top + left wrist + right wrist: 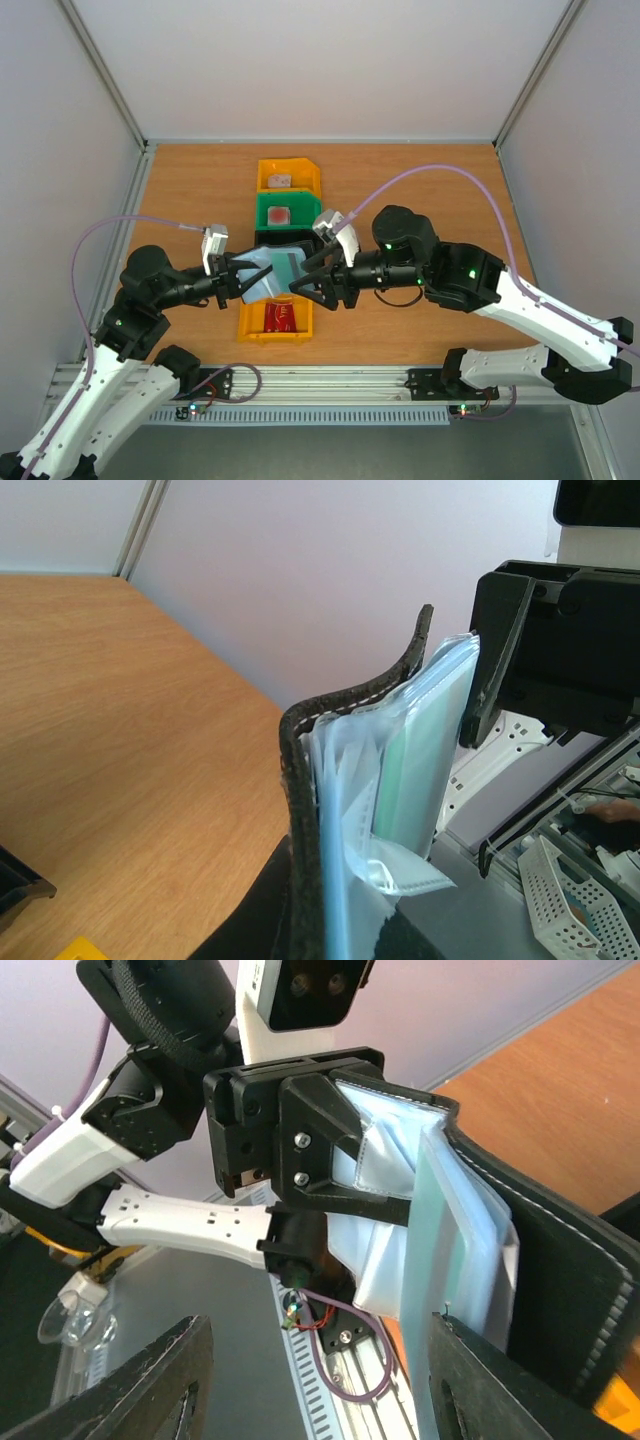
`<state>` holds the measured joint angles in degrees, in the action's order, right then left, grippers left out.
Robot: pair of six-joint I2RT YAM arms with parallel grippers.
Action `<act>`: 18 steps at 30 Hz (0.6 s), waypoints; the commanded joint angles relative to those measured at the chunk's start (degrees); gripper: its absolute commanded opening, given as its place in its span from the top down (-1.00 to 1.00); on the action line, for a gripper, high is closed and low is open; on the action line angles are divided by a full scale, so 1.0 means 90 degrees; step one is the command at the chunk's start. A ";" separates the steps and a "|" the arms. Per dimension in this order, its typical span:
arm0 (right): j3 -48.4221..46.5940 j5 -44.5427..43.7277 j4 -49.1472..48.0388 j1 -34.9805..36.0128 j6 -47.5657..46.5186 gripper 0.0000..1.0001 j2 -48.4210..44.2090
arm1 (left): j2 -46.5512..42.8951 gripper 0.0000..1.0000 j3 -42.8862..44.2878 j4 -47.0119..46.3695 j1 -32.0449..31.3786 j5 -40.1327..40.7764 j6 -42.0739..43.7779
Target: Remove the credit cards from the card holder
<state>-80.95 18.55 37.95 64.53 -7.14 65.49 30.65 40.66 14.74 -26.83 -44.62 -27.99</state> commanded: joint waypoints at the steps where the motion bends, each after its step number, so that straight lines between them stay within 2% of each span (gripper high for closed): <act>1: 0.0153 -0.0350 -0.0033 -0.0032 0.0181 -0.19 -0.0274 | -0.0128 0.99 -0.0010 -0.0353 -0.0037 -0.0057 0.0094; 10: 0.0125 -0.0295 -0.0063 -0.0032 0.0207 -0.19 -0.0128 | -0.0117 0.99 0.0012 -0.0315 -0.0037 -0.0067 0.0092; 18: -0.0084 0.0172 -0.0190 -0.0038 0.0205 -0.06 0.0265 | -0.0107 0.99 -0.0016 -0.0289 -0.0037 -0.0033 0.0076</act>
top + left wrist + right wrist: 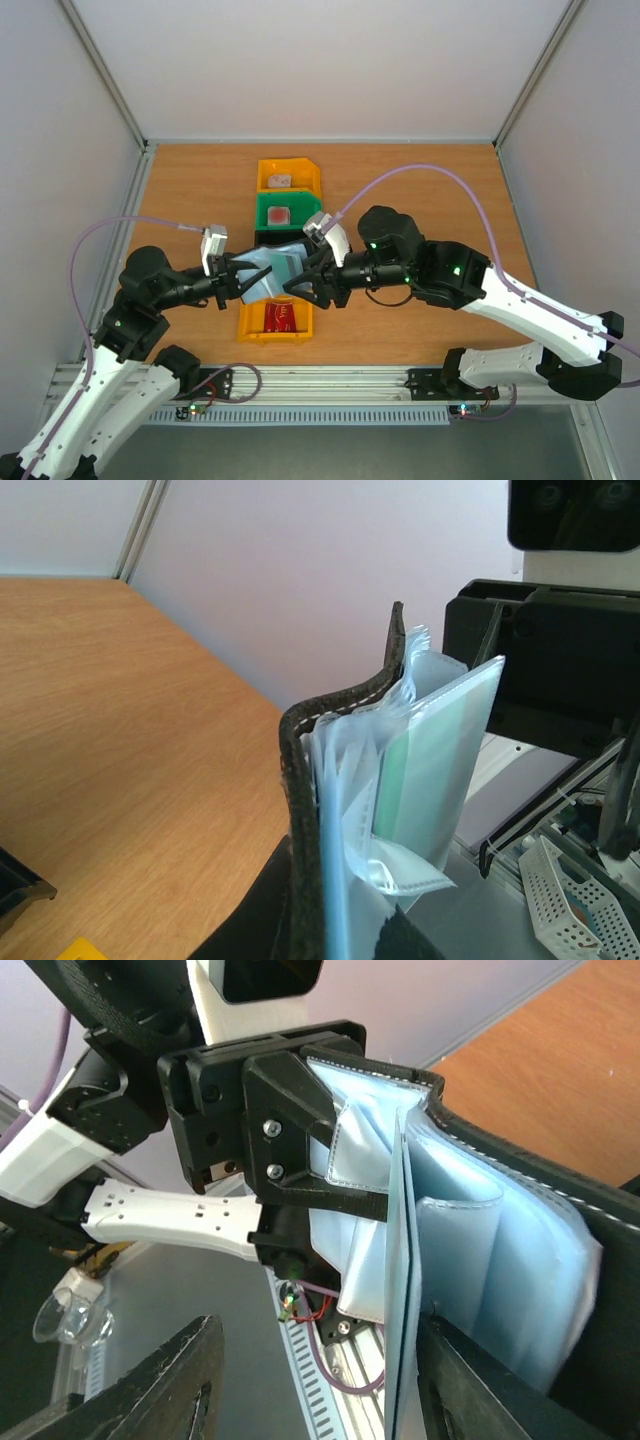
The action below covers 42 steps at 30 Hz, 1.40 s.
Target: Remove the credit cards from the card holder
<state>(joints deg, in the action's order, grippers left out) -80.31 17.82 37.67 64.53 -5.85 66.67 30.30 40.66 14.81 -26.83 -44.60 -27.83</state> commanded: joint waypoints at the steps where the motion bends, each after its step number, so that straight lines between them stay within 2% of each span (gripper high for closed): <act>1: -0.0137 0.0314 -0.0218 -0.0032 0.0077 -0.06 0.0156 | -0.0058 0.99 -0.0008 -0.0290 -0.0037 -0.0035 0.0064; 10: -0.0155 0.0916 -0.0921 -0.0032 0.0250 -0.05 0.0672 | -0.0059 0.99 -0.0005 -0.0196 -0.0037 0.0032 0.0104; 15: -0.0249 0.1133 -0.1068 -0.0024 0.0237 -0.28 0.0904 | -0.0071 0.99 -0.0032 -0.0190 -0.0037 0.0018 0.0105; 17: -0.0284 0.1141 -0.1022 -0.0022 0.0189 -0.30 0.0915 | -0.0075 0.99 -0.0042 -0.0190 -0.0037 0.0023 0.0104; 21: -0.0237 0.0653 -0.0713 -0.0022 0.0063 -0.27 0.0639 | -0.0132 0.99 -0.0050 -0.0212 -0.0037 -0.0022 0.0123; 24: -0.0187 -0.0099 -0.0284 -0.0031 0.0034 -0.16 0.0298 | -0.0215 0.99 -0.0116 -0.0326 -0.0037 -0.0094 0.0083; 28: -0.0295 -0.1224 0.0653 -0.0034 0.0155 0.03 0.0176 | -0.0309 1.00 -0.0287 -0.0968 -0.0039 -0.0375 -0.0214; 31: -0.0431 -0.1163 0.0967 -0.0029 0.0079 0.02 0.0288 | -0.0304 1.00 -0.0339 -0.1311 -0.0037 -0.0520 -0.0467; 35: -0.0631 -0.1003 0.1078 -0.0022 -0.0167 -0.14 0.0401 | -0.0270 0.99 -0.0311 -0.1531 -0.0037 -0.0655 -0.0563; 40: -0.0348 -0.1559 0.1087 -0.0032 -0.0396 -0.57 0.0025 | -0.0335 0.99 -0.0310 -0.1947 -0.0037 -0.1039 -0.0779; 42: -0.0239 -0.1519 0.1088 -0.0039 -0.0435 -0.94 -0.0071 | -0.0344 1.00 -0.0372 -0.2142 -0.0037 -0.1235 -0.0869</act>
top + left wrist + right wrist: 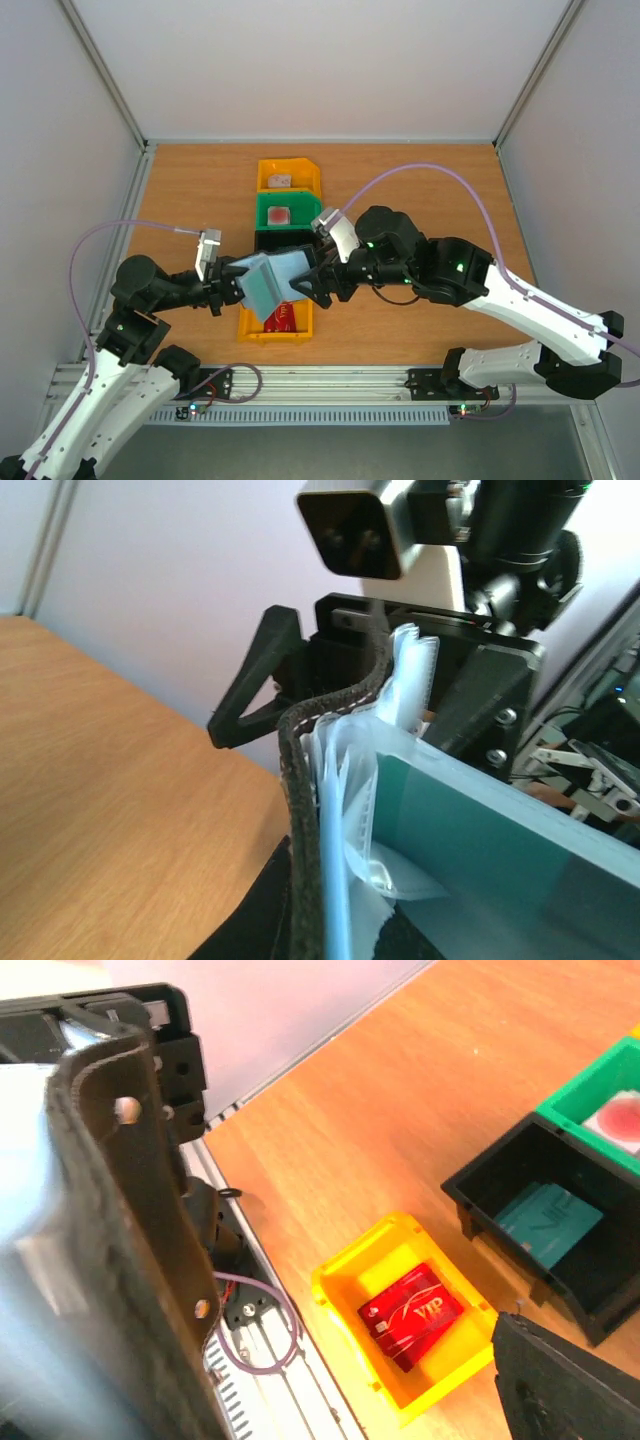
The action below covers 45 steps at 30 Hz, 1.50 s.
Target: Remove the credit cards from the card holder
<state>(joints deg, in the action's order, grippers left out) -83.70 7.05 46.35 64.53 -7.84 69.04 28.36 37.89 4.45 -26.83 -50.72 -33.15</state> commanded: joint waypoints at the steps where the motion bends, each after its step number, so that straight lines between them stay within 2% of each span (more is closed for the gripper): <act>1: 0.0171 -0.0230 0.0129 -0.0039 -0.0243 -0.97 -0.0354 | -0.0139 1.00 -0.0094 -0.1078 -0.0037 -0.0614 -0.0349; 4: 0.0244 0.0282 -0.0055 -0.0041 -0.0344 -0.97 -0.0386 | -0.0114 0.99 -0.0134 -0.1313 -0.0037 -0.0828 -0.0538; 8: 0.0402 0.1216 -0.0824 -0.0041 -0.0479 -0.97 -0.0396 | 0.0002 0.99 -0.0194 -0.1776 -0.0037 -0.1106 -0.0707; 10: 0.0396 0.1699 -0.1222 -0.0036 -0.0487 -0.86 -0.0279 | 0.0089 0.99 -0.0236 -0.1925 -0.0037 -0.1113 -0.0805; 11: 0.0318 0.1761 -0.1215 -0.0032 -0.0478 -0.74 -0.0184 | 0.0123 0.99 -0.0243 -0.1988 -0.0045 -0.1092 -0.0838; 14: 0.0054 0.1715 -0.0798 -0.0041 -0.0501 -0.01 0.0017 | 0.0220 0.99 -0.0243 -0.2000 -0.0046 -0.1029 -0.0860; 16: 0.0209 0.1739 -0.0958 -0.0038 -0.0462 0.46 -0.0095 | 0.0242 0.99 -0.0219 -0.1839 -0.0046 -0.0963 -0.0812; 19: 0.0442 0.1632 -0.1159 -0.0038 -0.0389 0.95 -0.0463 | 0.0168 1.00 -0.0220 -0.1620 -0.0046 -0.0878 -0.0776; 20: 0.0518 0.1528 -0.1180 -0.0041 -0.0360 0.97 -0.0645 | 0.0121 0.99 -0.0221 -0.1541 -0.0046 -0.0864 -0.0752; 21: 0.0579 0.1389 -0.1184 -0.0041 -0.0335 0.98 -0.0788 | 0.0072 0.90 -0.0218 -0.1412 -0.0046 -0.0842 -0.0690; 22: 0.0621 0.1230 -0.1152 -0.0041 -0.0293 0.98 -0.0908 | 0.0022 0.63 -0.0206 -0.1236 -0.0046 -0.0794 -0.0633; 24: 0.0608 0.0907 -0.0951 -0.0050 -0.0224 0.98 -0.1067 | -0.0084 -0.06 -0.0196 -0.0997 -0.0046 -0.0737 -0.0456; 26: 0.0514 0.0634 -0.0703 -0.0051 -0.0150 0.98 -0.1124 | -0.0189 -0.30 -0.0201 -0.0926 -0.0046 -0.0766 -0.0348; 30: 0.0359 0.0604 -0.0454 -0.0051 -0.0125 0.98 -0.1094 | -0.0183 -0.40 -0.0193 -0.1094 -0.0046 -0.0888 -0.0305; 36: 0.0320 0.0860 -0.0572 -0.0051 -0.0184 0.98 -0.1009 | -0.0019 -0.30 -0.0126 -0.1263 -0.0046 -0.0736 -0.0307; 41: 0.0243 0.0756 -0.0522 -0.0051 -0.0193 0.98 -0.0862 | 0.0080 -0.61 -0.0068 -0.1519 -0.0049 -0.0887 -0.0358; 43: 0.0212 0.0822 -0.0535 -0.0051 -0.0224 0.98 -0.0820 | 0.0081 -0.56 -0.0079 -0.1528 -0.0056 -0.0905 -0.0374; 45: 0.0164 0.0874 -0.0531 -0.0051 -0.0250 0.98 -0.0788 | 0.0089 -0.38 -0.0072 -0.1553 -0.0056 -0.0929 -0.0387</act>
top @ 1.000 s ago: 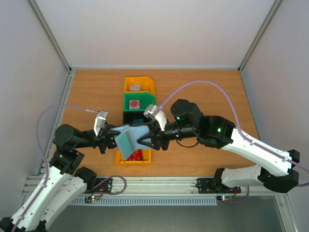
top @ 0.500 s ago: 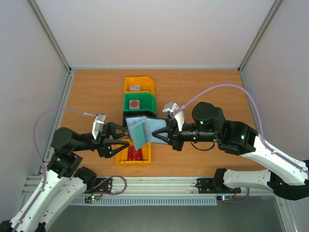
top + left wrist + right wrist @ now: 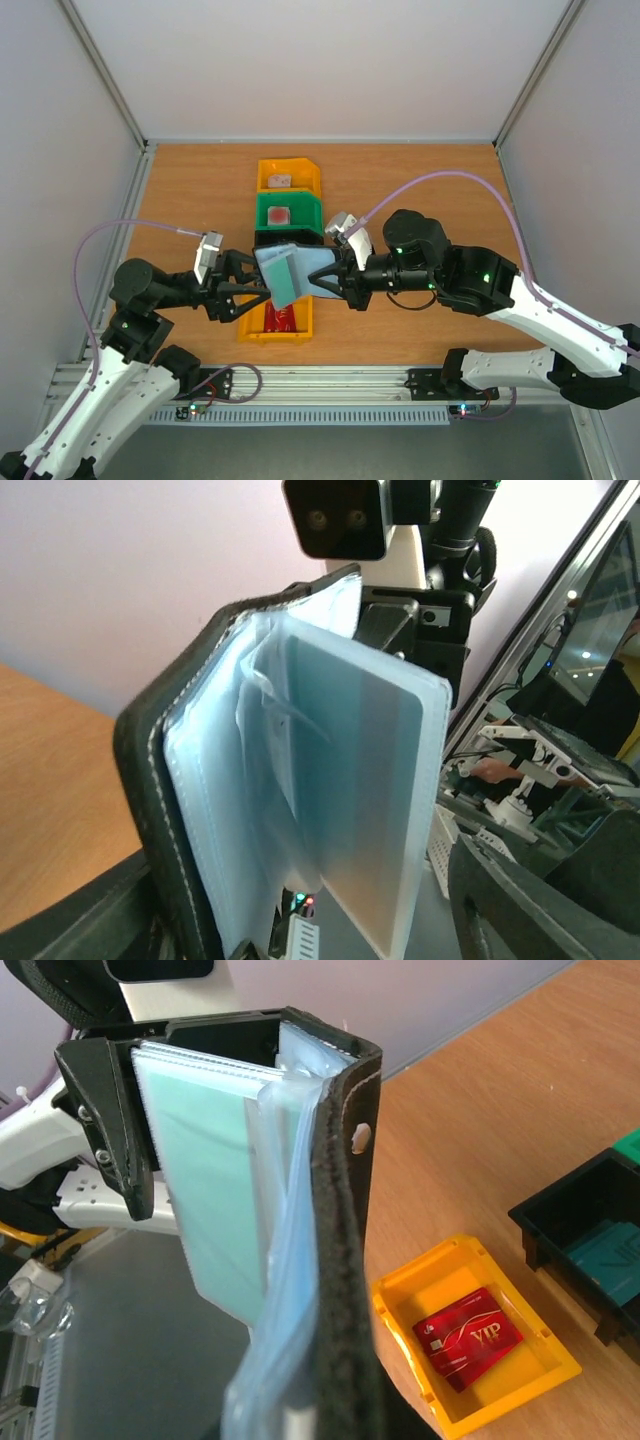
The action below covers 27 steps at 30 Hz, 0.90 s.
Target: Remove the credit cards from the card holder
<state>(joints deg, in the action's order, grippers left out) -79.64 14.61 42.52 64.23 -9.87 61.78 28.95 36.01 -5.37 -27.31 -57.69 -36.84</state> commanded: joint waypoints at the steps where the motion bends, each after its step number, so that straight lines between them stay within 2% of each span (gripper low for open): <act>1: -0.0307 0.0045 -0.0097 -0.0015 -0.0049 0.98 0.0029 | 0.0017 -0.23 0.0128 -0.0561 -0.0003 -0.0177 0.0000; 5: -0.0308 0.0145 -0.0092 -0.0017 -0.0128 0.98 -0.0028 | -0.0012 0.34 0.0113 -0.0789 -0.0004 -0.0312 -0.0114; 7: -0.0267 0.0163 -0.0115 -0.0017 -0.0142 0.98 -0.0070 | -0.0024 0.53 0.0100 -0.0790 -0.0003 -0.0265 -0.0083; 9: -0.0246 0.0242 -0.0142 -0.0017 -0.0138 0.98 -0.0068 | 0.0000 0.60 0.0119 -0.0732 -0.0003 -0.0213 0.0028; 16: 0.0018 0.0418 -0.0336 -0.0026 -0.0297 0.98 -0.0381 | -0.0022 0.67 0.0004 -0.1621 -0.0003 -0.0836 -0.0380; 19: 0.0122 0.0370 -0.0354 -0.0046 -0.0287 0.98 -0.0559 | -0.0077 0.70 0.0023 -0.1519 -0.0003 -0.0887 -0.0350; 22: 0.0145 0.0479 -0.0417 -0.0046 -0.0221 0.98 -0.0609 | -0.0077 0.66 0.0031 -0.1193 -0.0003 -0.0608 -0.0207; 25: 0.0128 0.0588 -0.0423 -0.0046 -0.0176 0.98 -0.0596 | -0.0010 0.51 0.0047 -0.1175 -0.0003 -0.0548 -0.0070; 27: 0.0128 0.0651 -0.0440 -0.0046 -0.0164 0.98 -0.0570 | 0.0040 0.52 0.0081 -0.1019 -0.0004 -0.0418 -0.0021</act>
<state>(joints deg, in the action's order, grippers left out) -78.50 19.16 41.52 64.16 -11.51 57.30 29.12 36.14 -14.17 -27.35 -62.50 -38.54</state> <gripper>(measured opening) 0.041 0.245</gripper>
